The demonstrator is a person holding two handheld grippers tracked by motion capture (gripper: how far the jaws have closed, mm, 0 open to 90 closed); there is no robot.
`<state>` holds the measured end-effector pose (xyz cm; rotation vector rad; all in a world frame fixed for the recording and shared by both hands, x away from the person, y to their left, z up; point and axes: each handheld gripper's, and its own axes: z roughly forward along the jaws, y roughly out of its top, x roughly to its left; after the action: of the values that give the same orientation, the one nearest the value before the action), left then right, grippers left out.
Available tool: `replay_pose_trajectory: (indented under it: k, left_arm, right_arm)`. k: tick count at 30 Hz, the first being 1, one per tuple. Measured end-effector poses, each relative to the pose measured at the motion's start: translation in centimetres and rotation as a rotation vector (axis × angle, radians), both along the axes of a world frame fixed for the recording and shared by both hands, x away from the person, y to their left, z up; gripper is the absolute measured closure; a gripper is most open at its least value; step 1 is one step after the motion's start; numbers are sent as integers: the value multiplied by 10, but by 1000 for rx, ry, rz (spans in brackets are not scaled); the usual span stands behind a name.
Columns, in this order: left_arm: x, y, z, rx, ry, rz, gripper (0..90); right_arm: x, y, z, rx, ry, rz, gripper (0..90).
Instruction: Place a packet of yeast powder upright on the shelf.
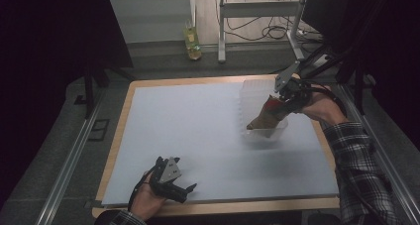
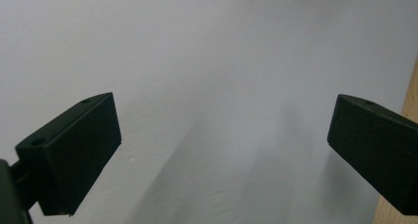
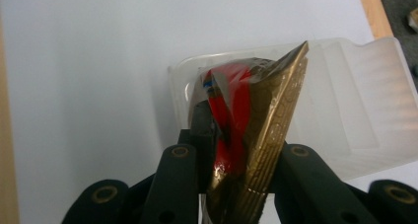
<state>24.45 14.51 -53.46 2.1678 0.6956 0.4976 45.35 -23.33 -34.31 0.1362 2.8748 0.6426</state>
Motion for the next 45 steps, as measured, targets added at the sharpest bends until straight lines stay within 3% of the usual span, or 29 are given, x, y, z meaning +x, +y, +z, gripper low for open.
replay_pose_trajectory:
  k: [6,16,21,25,29,34,37,40,43,45]
  left_arm:
    - [0,-1,0,4,0,-1,0]
    - [0,-1,-1,9,0,-1,0]
    - [0,-1,-1,8,5,-3,0]
    - [0,-1,-1,11,6,-3,0]
    - [1,-1,-1,9,6,0,0]
    - [0,-1,-1,9,4,1,0]
    - [1,0,-1,8,4,3,0]
    - [1,0,-1,8,5,4,0]
    - [1,0,-1,9,4,5,0]
    - [1,0,-1,10,12,6,0]
  right_arm:
    - [3,2,-3,55,-12,-73,738]
    - [1,5,-10,143,4,-76,747]
    - [-1,2,-9,109,44,-60,787]
    - [-3,-1,-5,31,34,-53,793]
    - [-4,-7,2,-11,19,-56,791]
    - [-2,3,-9,-32,21,-39,775]
    - [1,10,-23,-34,29,-48,744]
    - [4,13,-31,18,31,-50,689]
    - [4,14,-41,13,39,-95,594]
    - [4,13,-44,34,50,-102,580]
